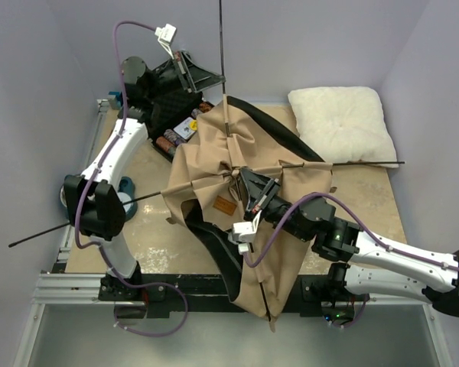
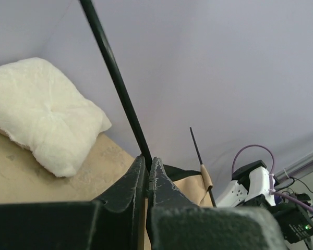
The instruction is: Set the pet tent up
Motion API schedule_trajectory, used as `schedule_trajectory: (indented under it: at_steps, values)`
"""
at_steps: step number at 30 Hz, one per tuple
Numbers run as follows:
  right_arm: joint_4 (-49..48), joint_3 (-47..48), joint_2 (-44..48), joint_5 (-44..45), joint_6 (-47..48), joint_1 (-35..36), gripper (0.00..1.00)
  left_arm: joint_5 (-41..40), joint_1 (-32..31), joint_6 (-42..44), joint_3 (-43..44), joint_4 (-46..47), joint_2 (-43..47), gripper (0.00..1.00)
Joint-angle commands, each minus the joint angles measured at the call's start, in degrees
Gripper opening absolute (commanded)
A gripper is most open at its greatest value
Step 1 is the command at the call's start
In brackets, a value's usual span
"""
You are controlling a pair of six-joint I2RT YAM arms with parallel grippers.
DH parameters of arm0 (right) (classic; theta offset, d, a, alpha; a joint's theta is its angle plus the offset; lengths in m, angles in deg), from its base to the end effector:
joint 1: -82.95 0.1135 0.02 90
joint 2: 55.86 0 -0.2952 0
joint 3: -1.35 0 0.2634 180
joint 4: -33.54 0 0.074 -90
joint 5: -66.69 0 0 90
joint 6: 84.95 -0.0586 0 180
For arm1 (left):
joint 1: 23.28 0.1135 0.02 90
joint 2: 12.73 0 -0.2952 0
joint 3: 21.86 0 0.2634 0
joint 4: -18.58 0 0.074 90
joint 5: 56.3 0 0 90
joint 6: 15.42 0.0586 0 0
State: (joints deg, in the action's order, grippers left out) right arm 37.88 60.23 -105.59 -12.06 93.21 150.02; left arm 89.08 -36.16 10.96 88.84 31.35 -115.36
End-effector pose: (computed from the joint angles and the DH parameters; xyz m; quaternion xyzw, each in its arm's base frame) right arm 0.0963 0.1984 0.3916 -0.6424 0.2149 -0.1993 0.7081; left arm 0.4236 -0.1463 0.4767 0.1304 0.6180 -0.6585 0.4093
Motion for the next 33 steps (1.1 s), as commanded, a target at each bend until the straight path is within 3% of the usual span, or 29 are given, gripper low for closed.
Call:
schedule_trajectory:
  at_steps: [1, 8, 17, 23, 28, 33]
  values:
    - [-7.2, 4.9, -2.3, 3.2, -5.6, 0.2, 0.0, 2.1, 0.0, 0.4, -1.5, 5.8, 3.2, 0.0]
    - [-8.9, 7.5, -7.0, 7.0, -13.0, 0.2, 0.01, 2.6, -1.4, -0.8, -18.5, 9.0, 10.7, 0.0]
    - [-11.0, 9.6, -12.3, 11.0, -20.6, -0.6, 0.03, 3.8, -3.0, 4.3, -30.7, 5.3, 18.3, 0.0]
    - [-11.9, 15.5, -16.8, 11.9, -28.0, -6.1, 0.05, 3.9, -4.7, 7.1, -36.7, 0.9, 22.5, 0.0]
    - [-8.5, 23.8, -21.7, 9.6, -36.0, -11.4, 0.04, 4.1, -5.0, 8.4, -37.5, 0.1, 24.0, 0.0]
    - [-6.8, 22.8, -19.4, 6.2, -37.0, -11.5, 0.06, 4.7, -2.1, 11.8, -31.1, -1.9, 21.9, 0.0]
